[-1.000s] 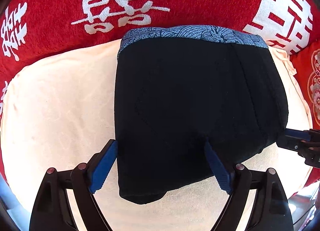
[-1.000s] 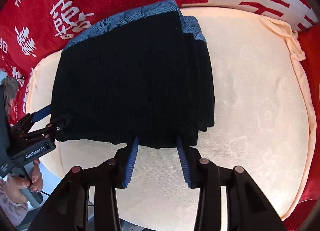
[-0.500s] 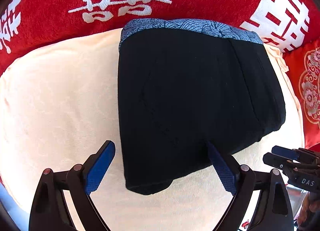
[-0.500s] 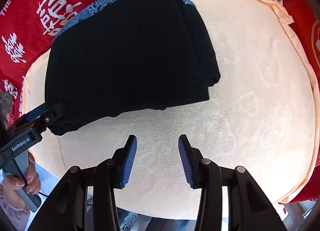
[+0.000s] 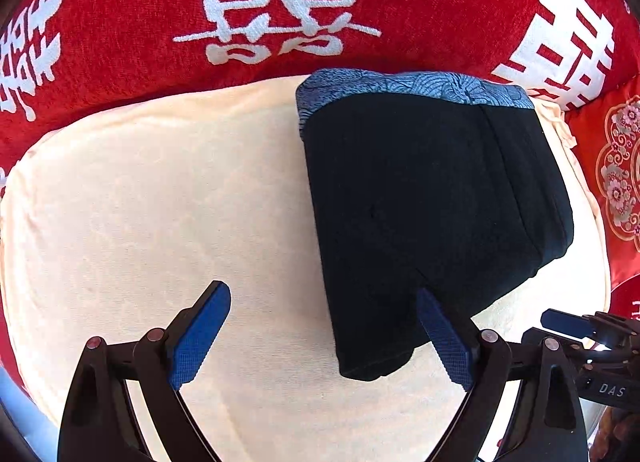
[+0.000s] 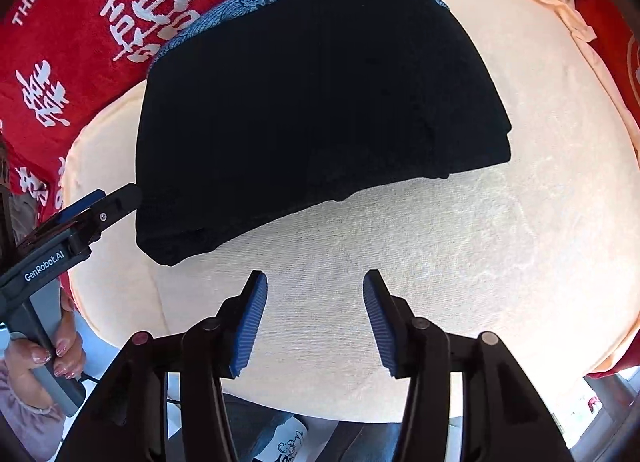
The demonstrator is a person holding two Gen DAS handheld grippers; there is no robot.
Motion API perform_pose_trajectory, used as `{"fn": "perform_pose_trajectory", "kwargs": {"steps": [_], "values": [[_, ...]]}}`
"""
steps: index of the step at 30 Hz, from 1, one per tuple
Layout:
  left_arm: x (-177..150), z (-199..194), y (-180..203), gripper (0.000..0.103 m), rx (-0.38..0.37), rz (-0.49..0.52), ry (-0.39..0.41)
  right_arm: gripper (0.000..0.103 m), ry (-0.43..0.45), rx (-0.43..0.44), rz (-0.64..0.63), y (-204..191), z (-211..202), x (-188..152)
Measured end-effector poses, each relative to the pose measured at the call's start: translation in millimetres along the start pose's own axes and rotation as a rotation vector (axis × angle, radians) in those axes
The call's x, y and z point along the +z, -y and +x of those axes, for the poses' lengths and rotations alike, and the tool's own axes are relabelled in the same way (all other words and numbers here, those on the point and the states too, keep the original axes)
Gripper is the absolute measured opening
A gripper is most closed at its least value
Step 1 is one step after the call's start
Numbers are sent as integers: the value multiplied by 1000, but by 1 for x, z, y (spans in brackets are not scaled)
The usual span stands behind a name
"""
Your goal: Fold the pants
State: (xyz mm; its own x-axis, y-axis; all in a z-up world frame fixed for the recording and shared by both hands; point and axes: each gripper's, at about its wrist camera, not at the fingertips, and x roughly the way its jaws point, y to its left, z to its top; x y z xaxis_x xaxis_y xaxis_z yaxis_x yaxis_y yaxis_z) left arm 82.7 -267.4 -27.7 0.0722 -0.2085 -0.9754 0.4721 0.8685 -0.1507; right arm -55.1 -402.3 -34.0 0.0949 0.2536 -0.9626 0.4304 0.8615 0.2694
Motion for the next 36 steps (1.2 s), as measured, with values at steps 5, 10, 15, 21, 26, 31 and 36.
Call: {"fn": "perform_pose_trajectory", "kwargs": {"steps": [5,10,15,21,26,31,36], "values": [[1,0,-6,94,-3,8,-1,56,14,8,-9,-11,-9,3],[2,1,-9,94,-9,-5,-8,59,10,48,-44,-15,-16,4],[13,-4,-26,94,2,-60,17,59,22,114,-104,-26,-17,28],[42,-4,-36,94,-29,-151,46,59,37,117,-156,-9,-29,61],[64,20,-25,94,44,-163,47,59,43,114,-133,26,-29,94],[63,48,-22,96,109,-144,22,59,4,101,-137,51,-12,104],[66,54,-18,103,167,-91,13,58,3,126,-192,55,-12,101]]}}
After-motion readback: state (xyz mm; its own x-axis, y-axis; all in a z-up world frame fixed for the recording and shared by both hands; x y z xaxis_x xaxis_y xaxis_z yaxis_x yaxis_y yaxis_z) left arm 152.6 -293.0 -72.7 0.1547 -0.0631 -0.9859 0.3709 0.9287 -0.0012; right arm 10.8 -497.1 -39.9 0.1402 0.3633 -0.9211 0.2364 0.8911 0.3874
